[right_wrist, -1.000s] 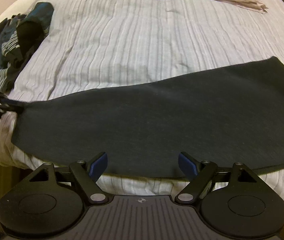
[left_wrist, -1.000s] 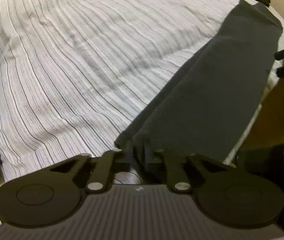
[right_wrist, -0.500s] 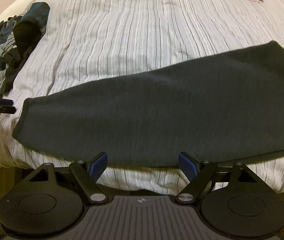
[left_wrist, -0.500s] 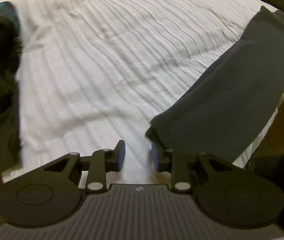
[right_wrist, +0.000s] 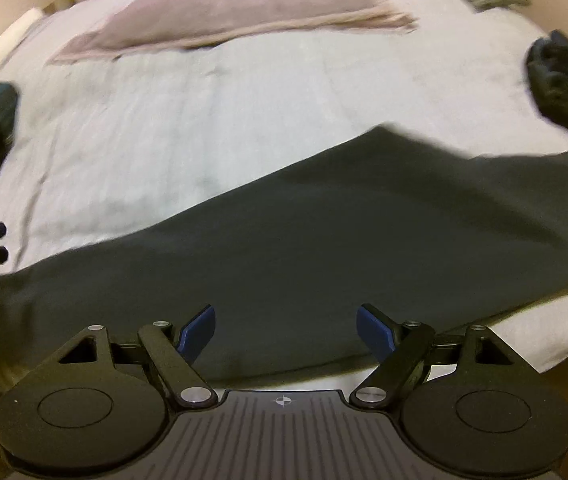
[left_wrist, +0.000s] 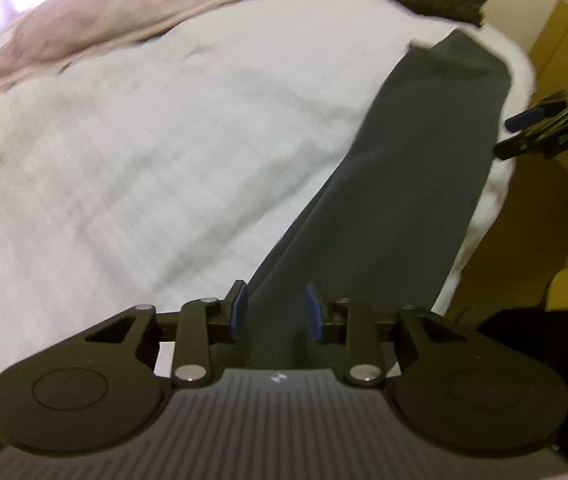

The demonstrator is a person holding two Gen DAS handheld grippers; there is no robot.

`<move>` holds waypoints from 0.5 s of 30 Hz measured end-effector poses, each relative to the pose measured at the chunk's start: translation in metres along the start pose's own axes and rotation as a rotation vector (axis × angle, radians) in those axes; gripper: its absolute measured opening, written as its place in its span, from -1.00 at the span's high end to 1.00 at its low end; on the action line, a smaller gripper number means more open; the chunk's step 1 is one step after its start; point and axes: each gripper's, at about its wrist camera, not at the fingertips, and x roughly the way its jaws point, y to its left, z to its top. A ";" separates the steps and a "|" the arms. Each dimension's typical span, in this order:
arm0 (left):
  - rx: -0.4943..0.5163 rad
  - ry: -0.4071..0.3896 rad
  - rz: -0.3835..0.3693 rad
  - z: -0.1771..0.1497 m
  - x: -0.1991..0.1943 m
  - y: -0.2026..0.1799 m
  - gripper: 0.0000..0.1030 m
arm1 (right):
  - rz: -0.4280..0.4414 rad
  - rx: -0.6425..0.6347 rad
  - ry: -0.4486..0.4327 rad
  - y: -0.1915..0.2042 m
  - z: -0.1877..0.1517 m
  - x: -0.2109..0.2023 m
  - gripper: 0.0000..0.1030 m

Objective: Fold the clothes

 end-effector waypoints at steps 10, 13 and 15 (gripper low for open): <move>-0.032 -0.087 -0.152 0.188 0.098 -0.079 0.36 | -0.118 0.056 -0.011 -0.207 0.075 0.059 -0.57; -0.078 -0.049 -0.195 0.234 0.141 -0.093 0.36 | -0.119 0.112 0.049 -0.271 0.072 0.084 -0.57; -0.123 -0.014 -0.231 0.258 0.168 -0.098 0.36 | -0.097 0.156 0.102 -0.301 0.058 0.094 -0.56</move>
